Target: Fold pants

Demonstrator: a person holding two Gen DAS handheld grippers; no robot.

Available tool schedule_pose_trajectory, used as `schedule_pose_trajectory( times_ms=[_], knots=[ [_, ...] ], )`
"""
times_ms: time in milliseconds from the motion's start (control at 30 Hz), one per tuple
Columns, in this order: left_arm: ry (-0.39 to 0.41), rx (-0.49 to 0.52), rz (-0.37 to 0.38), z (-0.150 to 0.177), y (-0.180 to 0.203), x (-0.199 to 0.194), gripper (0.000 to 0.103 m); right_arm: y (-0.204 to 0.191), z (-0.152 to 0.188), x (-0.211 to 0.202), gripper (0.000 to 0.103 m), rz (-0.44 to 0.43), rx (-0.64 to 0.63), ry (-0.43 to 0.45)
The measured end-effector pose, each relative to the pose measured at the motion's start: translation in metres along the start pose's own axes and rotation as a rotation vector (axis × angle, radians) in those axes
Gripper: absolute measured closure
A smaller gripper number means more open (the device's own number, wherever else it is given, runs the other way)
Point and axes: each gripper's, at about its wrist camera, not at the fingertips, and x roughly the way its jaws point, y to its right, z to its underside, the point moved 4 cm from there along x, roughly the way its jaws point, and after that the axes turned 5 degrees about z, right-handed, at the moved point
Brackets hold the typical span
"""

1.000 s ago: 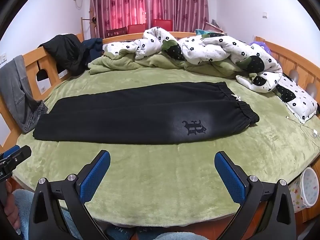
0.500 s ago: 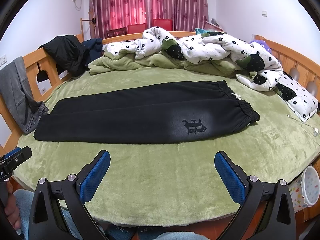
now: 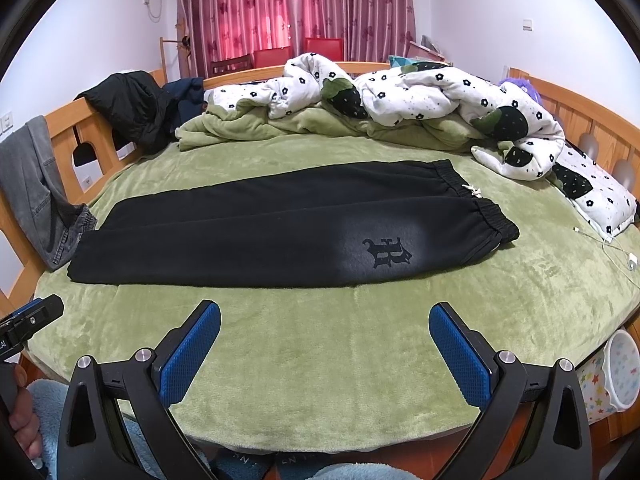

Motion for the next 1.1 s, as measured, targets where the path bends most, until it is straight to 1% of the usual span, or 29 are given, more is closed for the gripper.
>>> schedule_pose_trajectory(
  times_ms=[333, 1100],
  knots=[
    [-0.002, -0.004, 0.000, 0.0047, 0.0046, 0.0002, 0.000, 0.0006, 0.0003, -0.0006, 0.001, 0.004, -0.005, 0.001],
    [-0.005, -0.009, 0.001, -0.0003, 0.0008, 0.0003, 0.000, 0.0018, 0.0002, 0.0000, 0.001, 0.005, -0.005, -0.001]
  ],
)
